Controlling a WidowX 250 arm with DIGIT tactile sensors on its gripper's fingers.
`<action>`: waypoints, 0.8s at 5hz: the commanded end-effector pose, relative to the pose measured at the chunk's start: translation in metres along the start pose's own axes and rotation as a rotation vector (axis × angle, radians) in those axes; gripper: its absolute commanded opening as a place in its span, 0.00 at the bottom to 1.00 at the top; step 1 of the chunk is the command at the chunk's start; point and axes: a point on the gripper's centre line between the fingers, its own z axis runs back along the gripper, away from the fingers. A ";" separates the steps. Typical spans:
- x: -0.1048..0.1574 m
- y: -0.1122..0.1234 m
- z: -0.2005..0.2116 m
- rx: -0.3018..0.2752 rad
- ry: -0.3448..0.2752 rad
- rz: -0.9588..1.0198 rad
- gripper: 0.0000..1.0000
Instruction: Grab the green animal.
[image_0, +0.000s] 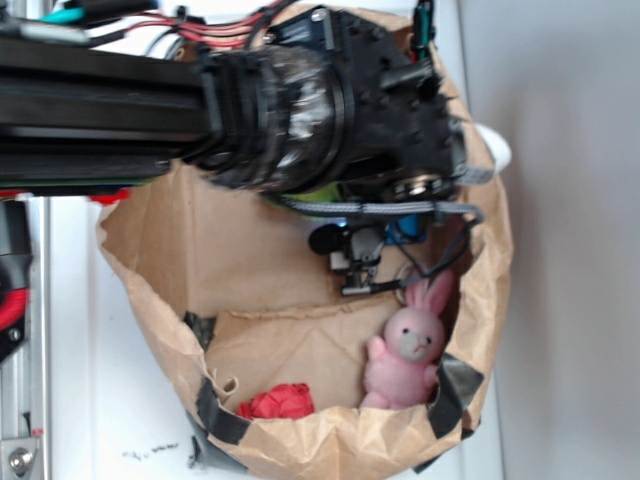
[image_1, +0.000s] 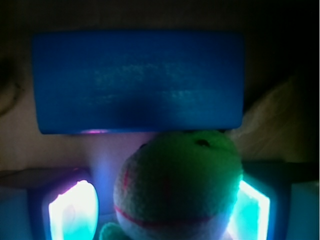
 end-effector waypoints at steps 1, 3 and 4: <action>0.006 -0.009 -0.004 0.048 -0.077 -0.006 0.00; -0.016 -0.012 0.013 0.009 -0.083 0.009 0.00; -0.024 -0.013 0.034 -0.045 -0.086 0.015 0.00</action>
